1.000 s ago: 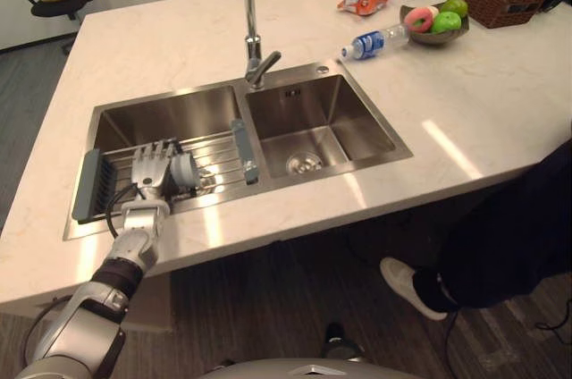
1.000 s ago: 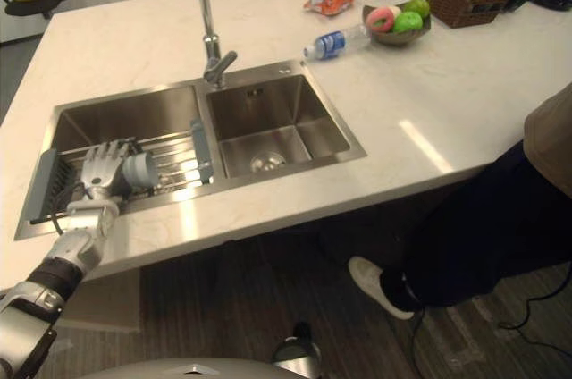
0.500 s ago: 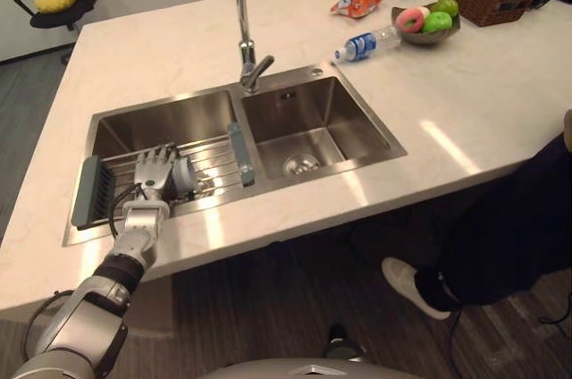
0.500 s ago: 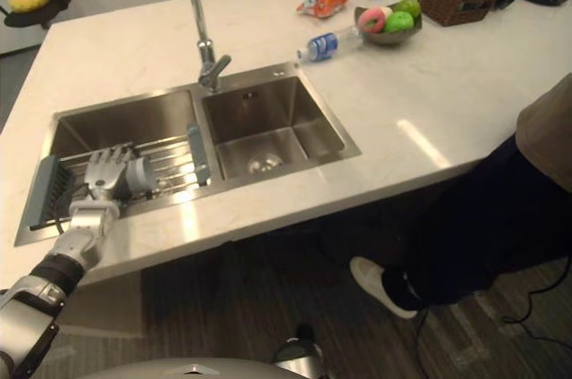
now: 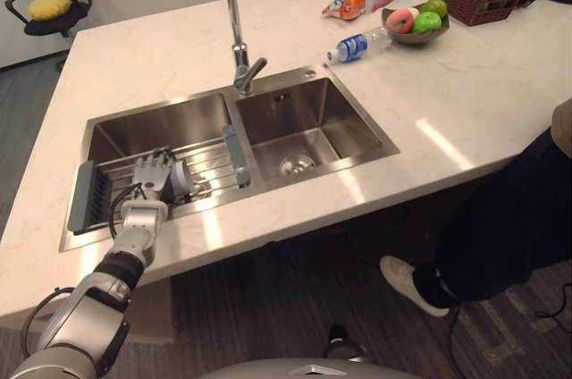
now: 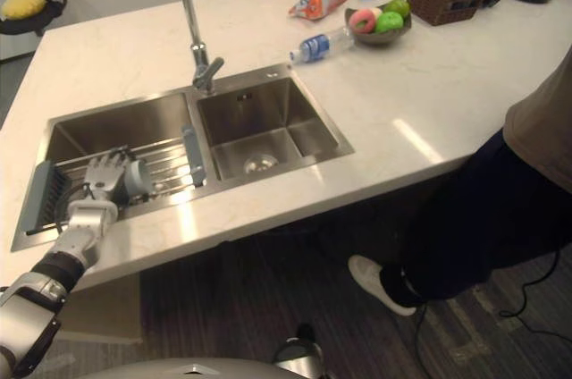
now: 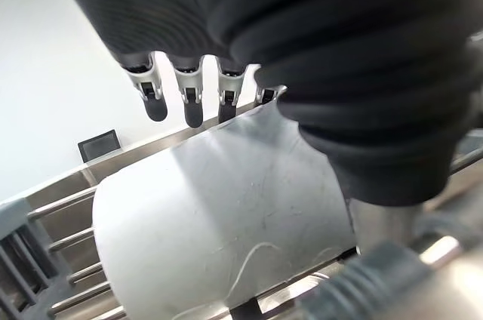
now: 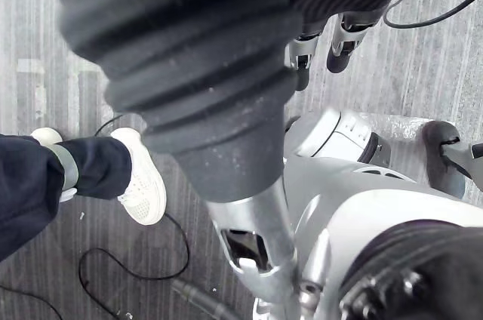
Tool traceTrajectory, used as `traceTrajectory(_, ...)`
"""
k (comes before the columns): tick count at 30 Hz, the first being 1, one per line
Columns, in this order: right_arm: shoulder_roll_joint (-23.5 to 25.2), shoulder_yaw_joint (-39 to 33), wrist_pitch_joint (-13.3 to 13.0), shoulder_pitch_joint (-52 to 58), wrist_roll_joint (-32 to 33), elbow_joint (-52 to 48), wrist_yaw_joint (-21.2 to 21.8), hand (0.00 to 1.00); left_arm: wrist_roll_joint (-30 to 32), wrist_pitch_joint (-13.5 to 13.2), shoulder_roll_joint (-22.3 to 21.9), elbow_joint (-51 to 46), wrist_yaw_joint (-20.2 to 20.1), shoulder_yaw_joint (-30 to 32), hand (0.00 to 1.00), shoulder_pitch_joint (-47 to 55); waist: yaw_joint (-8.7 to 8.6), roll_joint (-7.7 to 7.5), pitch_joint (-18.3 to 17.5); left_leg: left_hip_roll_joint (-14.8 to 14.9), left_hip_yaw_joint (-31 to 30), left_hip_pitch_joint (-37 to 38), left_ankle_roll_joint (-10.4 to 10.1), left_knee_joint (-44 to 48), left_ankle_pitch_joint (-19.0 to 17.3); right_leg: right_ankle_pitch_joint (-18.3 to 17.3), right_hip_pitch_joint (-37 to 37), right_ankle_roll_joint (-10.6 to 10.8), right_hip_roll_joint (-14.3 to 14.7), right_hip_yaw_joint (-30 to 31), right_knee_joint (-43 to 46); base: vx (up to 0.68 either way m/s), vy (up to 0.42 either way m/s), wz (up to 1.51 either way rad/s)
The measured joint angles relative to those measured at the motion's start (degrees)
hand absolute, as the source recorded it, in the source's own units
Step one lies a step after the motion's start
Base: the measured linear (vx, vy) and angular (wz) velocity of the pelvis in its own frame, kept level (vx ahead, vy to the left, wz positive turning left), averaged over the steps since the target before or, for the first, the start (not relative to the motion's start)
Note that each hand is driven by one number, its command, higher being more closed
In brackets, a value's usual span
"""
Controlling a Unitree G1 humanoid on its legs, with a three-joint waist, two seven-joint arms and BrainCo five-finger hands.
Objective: Walk over to the sink, pick up the cup, carry it to the dishwasher, place the cup inside the dishwasher, then close the dishwasher door
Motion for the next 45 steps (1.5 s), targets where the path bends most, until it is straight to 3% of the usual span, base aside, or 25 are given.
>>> traceTrajectory(6,0.0,0.05,0.16,-0.03,1.69,-0.01,-0.35,0.0,-0.15,-3.05,0.02,0.37,-1.53,-0.29,0.0,-0.61,0.45,0.1,0.07,0.07,0.06,0.02,-0.03,0.0,-0.15,-0.18,0.0,0.08,0.07,0.02,0.05,0.0,0.0,0.0)
traceTrajectory(17,-0.09,0.43,-0.29,-0.09,2.2,0.0,-0.35,0.0,-0.75,-3.08,0.11,0.34,-1.81,-0.88,0.0,-0.91,0.8,0.46,0.27,0.07,0.15,-0.1,-0.07,0.0,-0.21,-0.23,0.05,0.1,0.07,0.1,0.07,0.0,0.0,0.0)
traceTrajectory(23,-0.14,0.51,-1.02,-0.16,2.2,0.02,-0.34,0.0,-1.54,-7.82,0.94,0.17,-3.44,-1.55,0.0,-1.4,1.25,0.57,0.33,0.04,0.18,-0.07,-0.03,0.06,-0.29,-0.39,0.12,0.21,0.06,0.13,0.08,0.0,0.0,0.0)
traceTrajectory(33,-0.76,2.4,-2.18,-0.19,3.77,0.04,-0.49,0.0,-2.73,-9.35,1.43,0.36,-1.82,-1.99,0.0,-1.24,1.3,1.41,0.83,0.37,0.24,0.07,-0.02,0.27,-0.38,-1.14,-0.12,0.21,0.09,0.25,1.24,0.0,0.0,0.0)
traceTrajectory(34,-0.76,2.39,-2.3,-0.2,3.77,0.03,-0.48,0.0,-2.77,-9.75,1.51,0.36,-1.83,-1.99,1.0,-1.25,1.37,1.4,0.84,0.44,0.27,0.07,-0.34,0.33,-0.62,-1.43,-0.37,0.18,0.09,0.34,1.74,0.0,0.0,0.0)
traceTrajectory(45,-0.77,2.51,-2.36,-0.18,3.7,0.02,-0.34,0.0,-3.43,-10.75,2.14,1.48,-1.89,-1.87,1.0,-1.55,1.54,1.4,0.85,0.6,1.2,0.12,-0.39,0.35,-0.61,-1.58,-1.34,0.04,0.21,1.49,2.52,-0.01,0.0,-0.04)
